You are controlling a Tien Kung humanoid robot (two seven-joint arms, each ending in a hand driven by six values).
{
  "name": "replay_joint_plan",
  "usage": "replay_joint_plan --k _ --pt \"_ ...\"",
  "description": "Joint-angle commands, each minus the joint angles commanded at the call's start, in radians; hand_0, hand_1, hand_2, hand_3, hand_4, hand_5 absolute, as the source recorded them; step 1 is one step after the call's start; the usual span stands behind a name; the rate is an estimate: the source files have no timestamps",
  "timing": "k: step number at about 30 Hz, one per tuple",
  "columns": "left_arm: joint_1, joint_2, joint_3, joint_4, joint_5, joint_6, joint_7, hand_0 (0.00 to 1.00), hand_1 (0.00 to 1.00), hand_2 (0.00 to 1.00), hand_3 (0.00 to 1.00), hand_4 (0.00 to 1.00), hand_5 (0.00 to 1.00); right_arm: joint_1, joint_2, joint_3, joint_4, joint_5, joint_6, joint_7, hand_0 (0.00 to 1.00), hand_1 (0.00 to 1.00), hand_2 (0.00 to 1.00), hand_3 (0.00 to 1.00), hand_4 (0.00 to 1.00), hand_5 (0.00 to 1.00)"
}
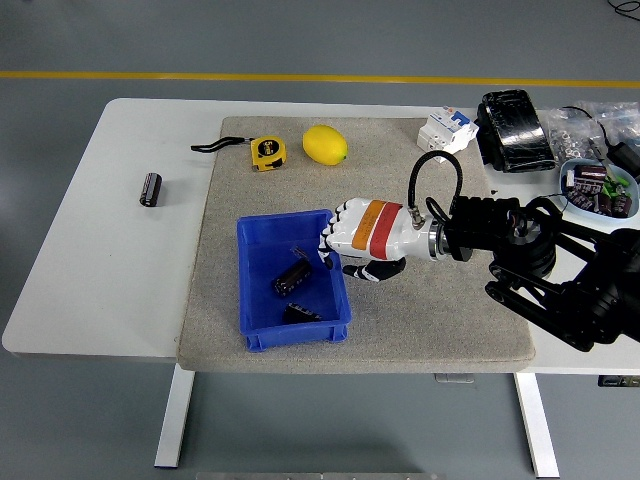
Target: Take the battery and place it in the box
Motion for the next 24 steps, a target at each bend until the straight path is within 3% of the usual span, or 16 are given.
replay_joint_plan --k 24 --pt "0.003 0.001 0.006 -0.001 -0.007 0.0 0.0 0.624 0.582 0.624 0.705 0.713 0.705 -0.002 -0.014 -0.005 -0.004 0.002 0.006 0.003 0.636 0.623 0.671 0.542 0.575 0.161"
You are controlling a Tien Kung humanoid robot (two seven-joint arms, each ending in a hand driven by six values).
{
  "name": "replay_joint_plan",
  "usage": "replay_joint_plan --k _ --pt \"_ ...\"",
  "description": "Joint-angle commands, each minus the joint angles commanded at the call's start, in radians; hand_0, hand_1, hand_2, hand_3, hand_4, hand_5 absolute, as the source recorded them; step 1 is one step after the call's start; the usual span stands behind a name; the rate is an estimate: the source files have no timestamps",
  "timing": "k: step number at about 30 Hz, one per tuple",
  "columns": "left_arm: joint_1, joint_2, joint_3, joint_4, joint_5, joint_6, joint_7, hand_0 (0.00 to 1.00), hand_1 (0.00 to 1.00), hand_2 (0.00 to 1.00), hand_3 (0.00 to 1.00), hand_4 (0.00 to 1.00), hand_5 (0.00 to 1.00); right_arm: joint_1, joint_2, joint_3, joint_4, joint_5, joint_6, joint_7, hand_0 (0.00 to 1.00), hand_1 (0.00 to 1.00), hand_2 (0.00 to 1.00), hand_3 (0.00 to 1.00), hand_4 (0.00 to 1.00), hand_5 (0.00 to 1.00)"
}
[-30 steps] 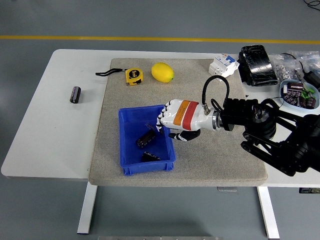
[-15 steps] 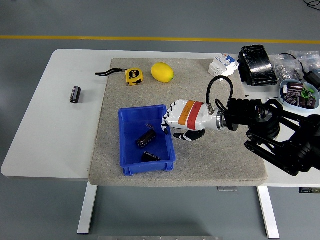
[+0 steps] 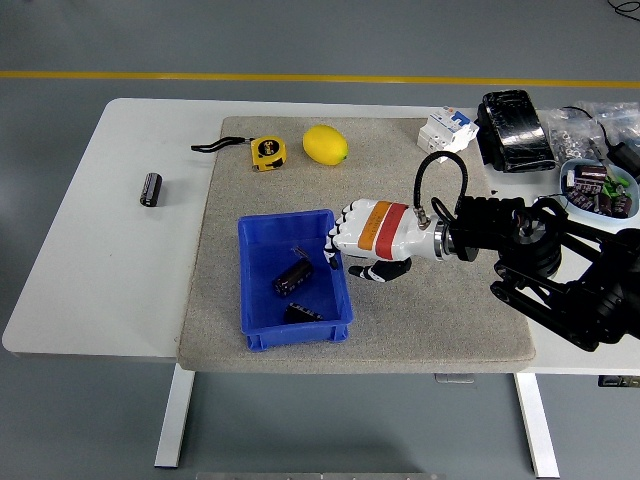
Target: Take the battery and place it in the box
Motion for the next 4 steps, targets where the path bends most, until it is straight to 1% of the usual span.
replay_joint_plan --k 4 --pt "0.003 0.0 0.0 0.0 0.0 -0.001 0.001 0.624 0.582 0.624 0.705 0.713 0.705 -0.003 -0.005 0.006 0.002 -0.001 0.002 0.001 0.636 0.623 0.671 0.542 0.575 0.161"
